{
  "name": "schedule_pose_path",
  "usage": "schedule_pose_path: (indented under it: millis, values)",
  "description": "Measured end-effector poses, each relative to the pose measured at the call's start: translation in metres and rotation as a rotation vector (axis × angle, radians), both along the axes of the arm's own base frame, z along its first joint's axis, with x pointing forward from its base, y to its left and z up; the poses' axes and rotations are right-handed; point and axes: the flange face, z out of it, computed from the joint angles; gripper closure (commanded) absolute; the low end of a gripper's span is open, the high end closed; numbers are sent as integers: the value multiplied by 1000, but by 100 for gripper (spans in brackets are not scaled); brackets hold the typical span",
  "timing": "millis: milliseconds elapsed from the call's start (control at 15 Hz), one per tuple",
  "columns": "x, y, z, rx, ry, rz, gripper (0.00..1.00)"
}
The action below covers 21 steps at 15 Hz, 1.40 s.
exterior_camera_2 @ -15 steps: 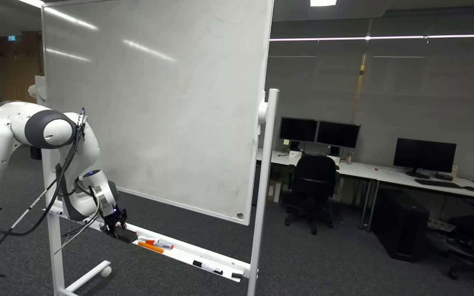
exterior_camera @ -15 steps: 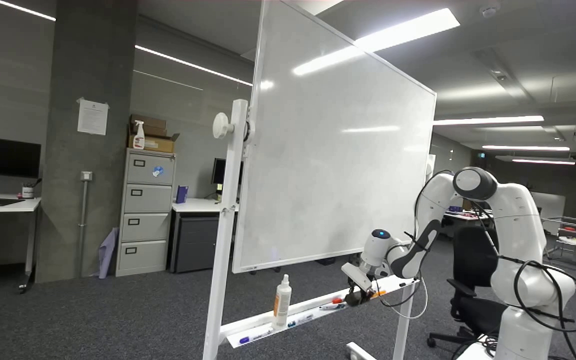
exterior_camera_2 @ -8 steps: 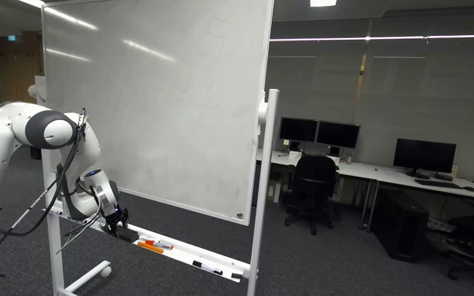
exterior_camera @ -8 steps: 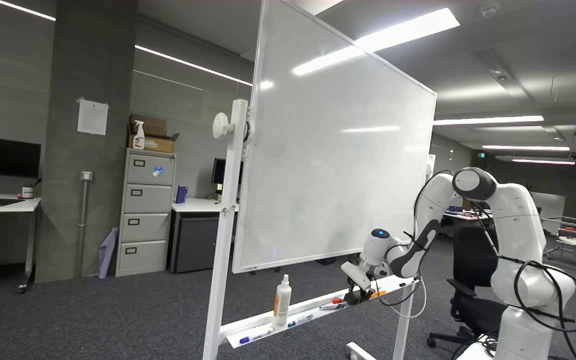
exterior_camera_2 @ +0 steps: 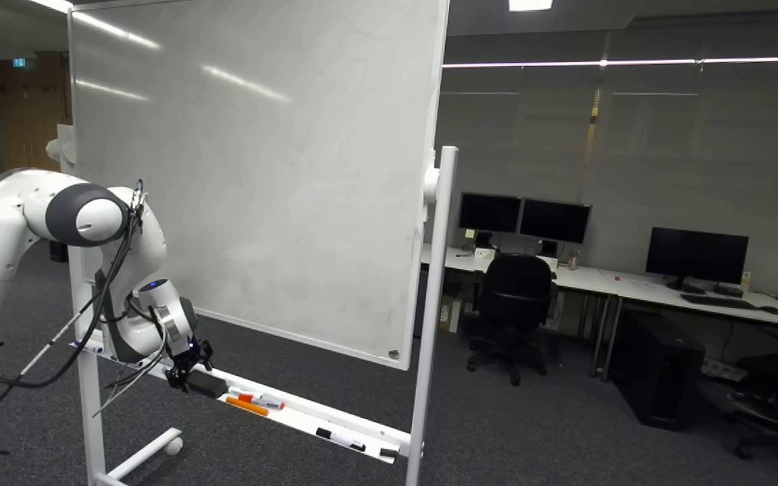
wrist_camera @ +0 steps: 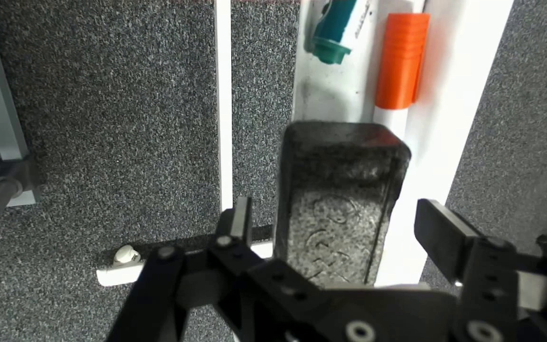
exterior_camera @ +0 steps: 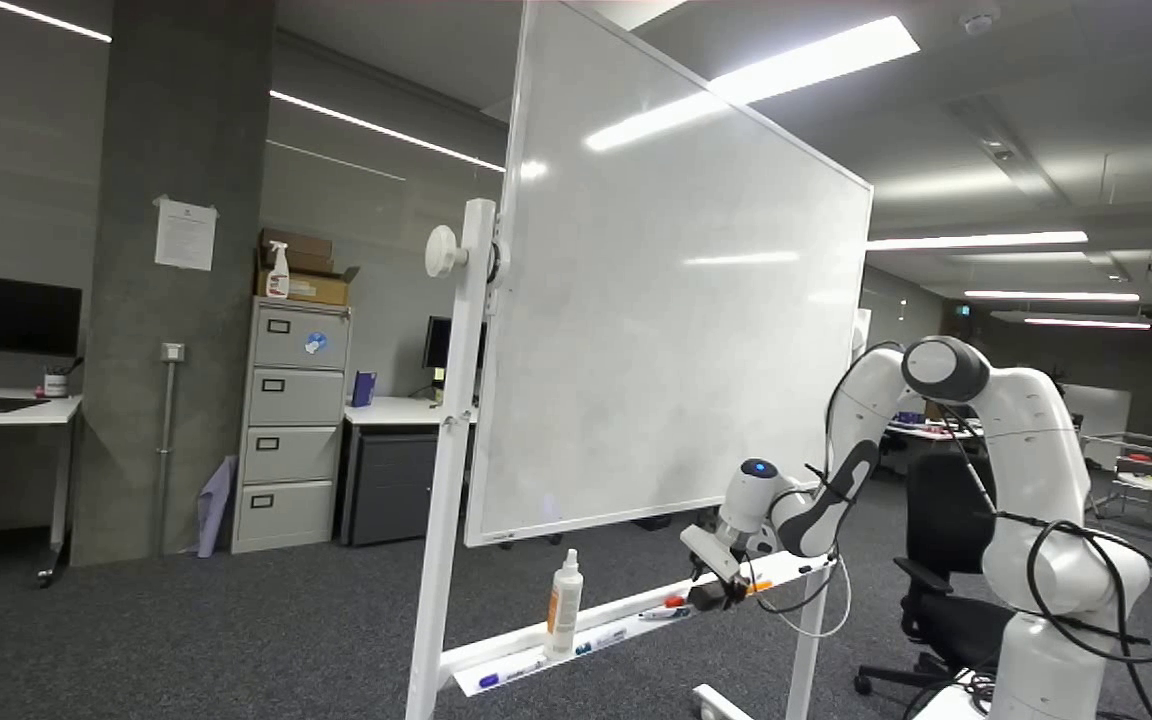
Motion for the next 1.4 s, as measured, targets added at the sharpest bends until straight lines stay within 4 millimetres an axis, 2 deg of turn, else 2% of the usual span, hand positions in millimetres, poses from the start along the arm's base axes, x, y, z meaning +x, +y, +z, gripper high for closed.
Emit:
schedule_pose_path:
  millis: [467,867,1067,1400]
  values:
    - [0,3,2,-1,-5,6,0]
    - [1,8,19,-11,-37,22,0]
    - [-7,18,25,-13,-42,48,0]
    - [-32,35,34,-13,-44,98,0]
